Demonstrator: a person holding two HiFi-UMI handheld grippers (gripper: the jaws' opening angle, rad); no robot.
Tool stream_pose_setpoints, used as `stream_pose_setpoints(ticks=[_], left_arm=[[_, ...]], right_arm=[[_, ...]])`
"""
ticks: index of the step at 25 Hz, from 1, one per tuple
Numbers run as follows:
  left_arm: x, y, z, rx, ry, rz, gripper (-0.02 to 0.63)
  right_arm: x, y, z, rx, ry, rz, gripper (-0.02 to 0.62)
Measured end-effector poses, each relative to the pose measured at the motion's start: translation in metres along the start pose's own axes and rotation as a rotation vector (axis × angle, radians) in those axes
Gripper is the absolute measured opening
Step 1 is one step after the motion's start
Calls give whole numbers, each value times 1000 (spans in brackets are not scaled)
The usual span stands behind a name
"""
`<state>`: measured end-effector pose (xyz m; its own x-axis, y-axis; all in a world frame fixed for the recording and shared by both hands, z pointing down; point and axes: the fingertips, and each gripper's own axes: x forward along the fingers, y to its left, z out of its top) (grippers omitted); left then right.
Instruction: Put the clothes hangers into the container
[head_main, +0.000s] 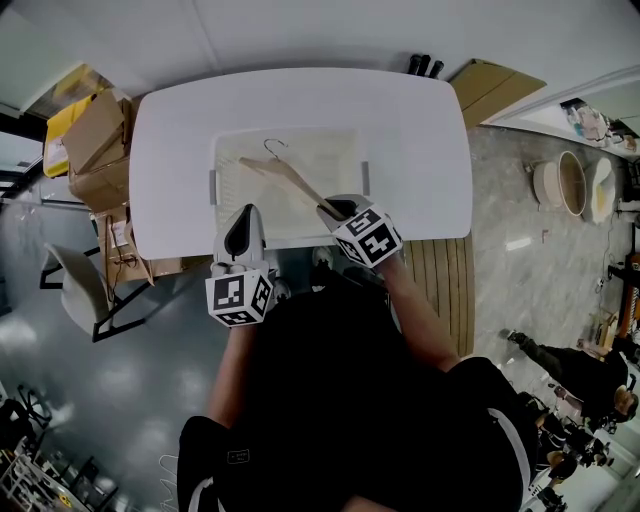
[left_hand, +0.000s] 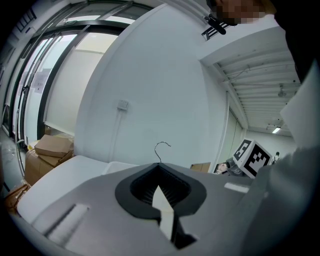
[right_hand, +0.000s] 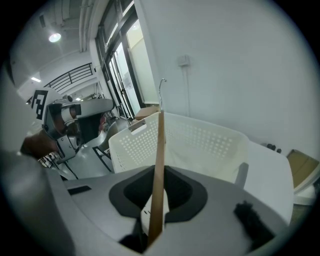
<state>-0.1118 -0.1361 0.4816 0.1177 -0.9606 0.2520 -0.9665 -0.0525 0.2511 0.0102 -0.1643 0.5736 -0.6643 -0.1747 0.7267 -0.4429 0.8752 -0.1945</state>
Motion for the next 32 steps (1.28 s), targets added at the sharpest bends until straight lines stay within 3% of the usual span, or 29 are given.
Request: stream_pose_setpoints(ticks=[32], left_arm=[[16,6,-5,-4,32,-8,3]], right_arm=[[19,-8,-3,17,60,14,60]])
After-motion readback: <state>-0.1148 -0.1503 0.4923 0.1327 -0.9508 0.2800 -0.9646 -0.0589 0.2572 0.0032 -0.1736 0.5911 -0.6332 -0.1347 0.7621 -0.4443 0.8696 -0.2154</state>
